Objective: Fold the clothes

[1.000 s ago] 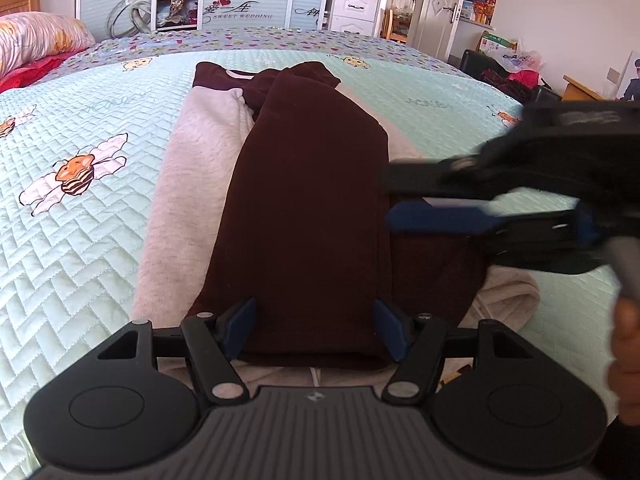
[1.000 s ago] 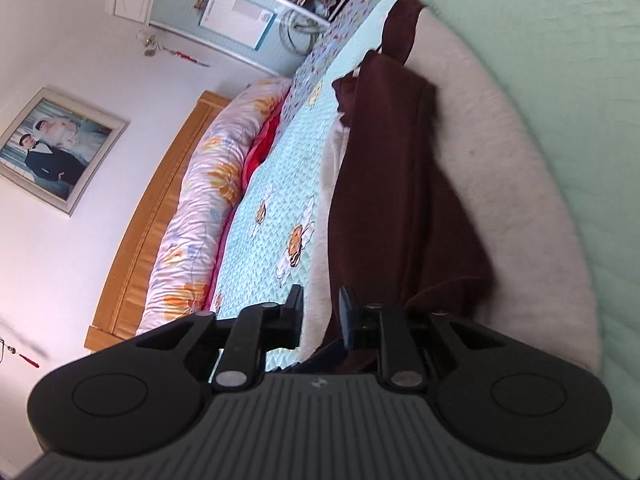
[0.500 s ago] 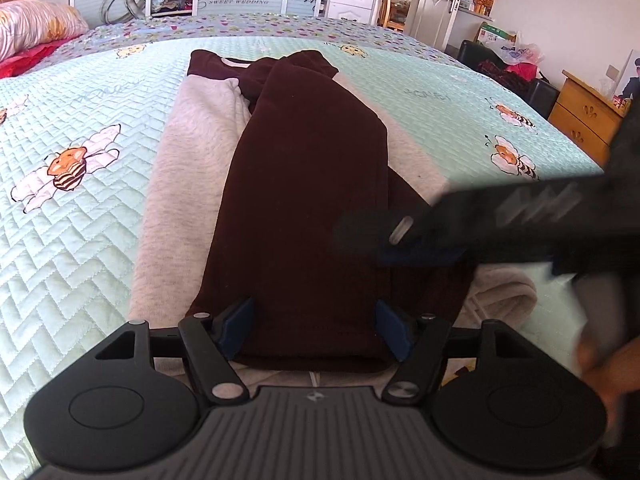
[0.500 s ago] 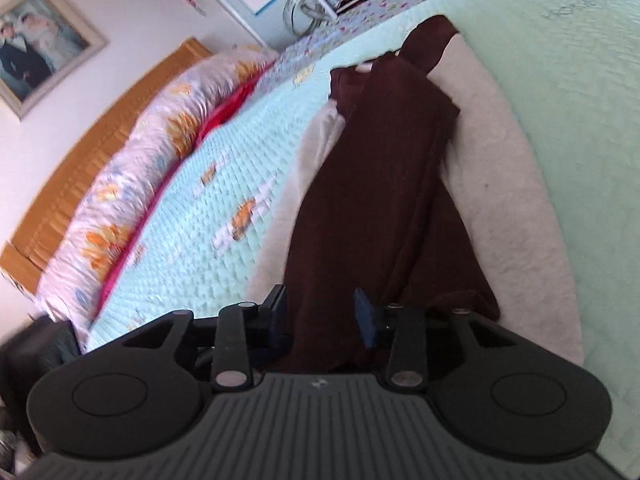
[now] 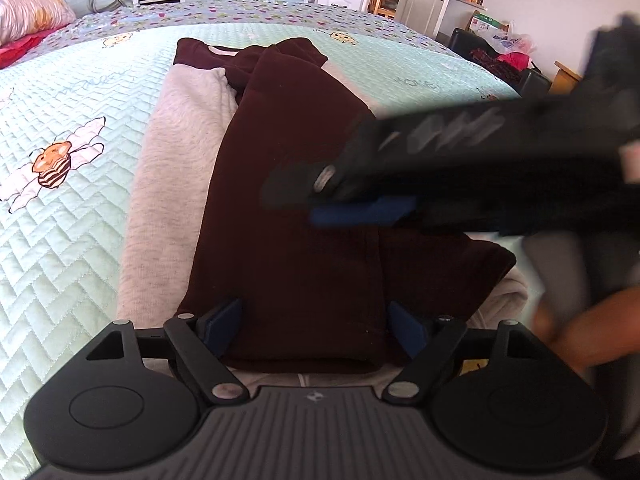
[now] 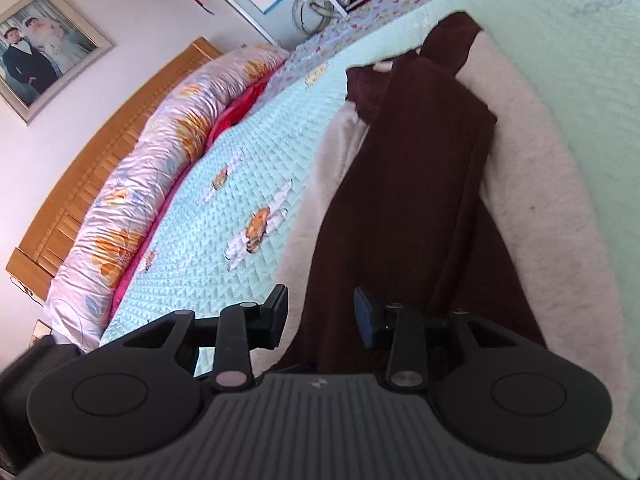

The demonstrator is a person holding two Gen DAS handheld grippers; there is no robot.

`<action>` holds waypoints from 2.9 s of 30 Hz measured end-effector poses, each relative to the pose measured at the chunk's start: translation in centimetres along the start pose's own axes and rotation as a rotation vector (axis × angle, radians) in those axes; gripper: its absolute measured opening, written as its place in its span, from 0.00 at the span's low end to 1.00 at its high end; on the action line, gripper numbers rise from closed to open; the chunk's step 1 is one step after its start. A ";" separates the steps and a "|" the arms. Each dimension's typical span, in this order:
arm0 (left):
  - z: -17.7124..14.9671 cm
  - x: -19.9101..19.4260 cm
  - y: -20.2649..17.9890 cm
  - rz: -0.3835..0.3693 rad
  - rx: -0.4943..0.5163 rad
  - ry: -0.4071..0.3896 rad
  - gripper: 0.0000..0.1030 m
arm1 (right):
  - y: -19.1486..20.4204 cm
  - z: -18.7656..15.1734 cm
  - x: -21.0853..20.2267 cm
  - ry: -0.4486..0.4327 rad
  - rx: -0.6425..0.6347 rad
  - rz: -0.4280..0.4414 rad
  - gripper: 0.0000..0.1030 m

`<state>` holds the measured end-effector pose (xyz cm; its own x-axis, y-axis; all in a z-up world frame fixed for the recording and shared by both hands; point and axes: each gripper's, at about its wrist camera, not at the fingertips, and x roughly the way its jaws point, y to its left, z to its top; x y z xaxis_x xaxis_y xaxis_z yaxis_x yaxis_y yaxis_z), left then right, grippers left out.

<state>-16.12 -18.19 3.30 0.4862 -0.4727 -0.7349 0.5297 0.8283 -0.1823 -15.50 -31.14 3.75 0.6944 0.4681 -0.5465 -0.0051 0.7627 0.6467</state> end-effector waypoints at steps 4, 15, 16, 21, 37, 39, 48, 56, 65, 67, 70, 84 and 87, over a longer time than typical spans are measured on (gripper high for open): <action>0.1 0.1 0.1 -0.010 -0.010 0.003 0.82 | -1.0 -0.9 1.6 0.016 -0.013 -0.005 0.36; 0.2 0.4 0.0 -0.023 -0.008 0.006 0.88 | -0.6 -2.2 -1.1 -0.003 0.025 0.023 0.39; 0.2 0.4 0.0 -0.022 -0.006 0.006 0.89 | -0.8 -2.6 -0.7 -0.001 0.022 0.018 0.39; 0.3 0.4 0.0 -0.027 -0.013 0.009 0.90 | -0.7 -2.3 -1.2 -0.008 0.059 0.019 0.39; 0.0 0.0 0.5 -0.065 -0.013 -0.018 0.96 | -2.2 -3.4 -4.0 -0.061 0.195 0.149 0.38; 0.2 -1.1 0.9 -0.095 -0.046 -0.026 0.86 | -2.9 -3.4 -5.7 -0.098 0.237 0.169 0.38; 6.9 -8.6 4.3 -0.333 -0.243 -0.155 0.65 | -4.2 2.7 -13.9 -0.236 0.252 0.165 0.42; 15.2 0.2 5.8 -0.340 -0.258 -0.067 0.57 | -4.3 13.7 -6.7 -0.234 0.251 0.304 0.42; 14.8 10.6 11.2 -0.411 -0.389 0.167 0.49 | -12.5 17.3 10.6 0.015 0.192 0.170 0.01; 14.9 10.9 12.3 -0.452 -0.456 0.210 0.48 | -13.9 17.3 11.1 0.047 0.245 0.185 0.01; 15.9 10.7 13.6 -0.493 -0.593 0.308 0.48 | -14.4 17.8 10.6 0.095 0.334 0.205 0.02; 27.7 12.2 24.2 -0.141 -0.560 0.082 0.63 | -18.7 31.5 6.8 0.035 0.223 0.183 0.70; 29.3 15.2 26.3 -0.113 -0.573 0.087 0.63 | -20.6 32.9 8.6 0.073 0.228 0.163 0.70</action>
<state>25.54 -12.41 6.53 0.3769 -0.5607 -0.7373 0.1031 0.8164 -0.5681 14.25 -57.50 3.20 0.6442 0.6131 -0.4573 0.0556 0.5588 0.8274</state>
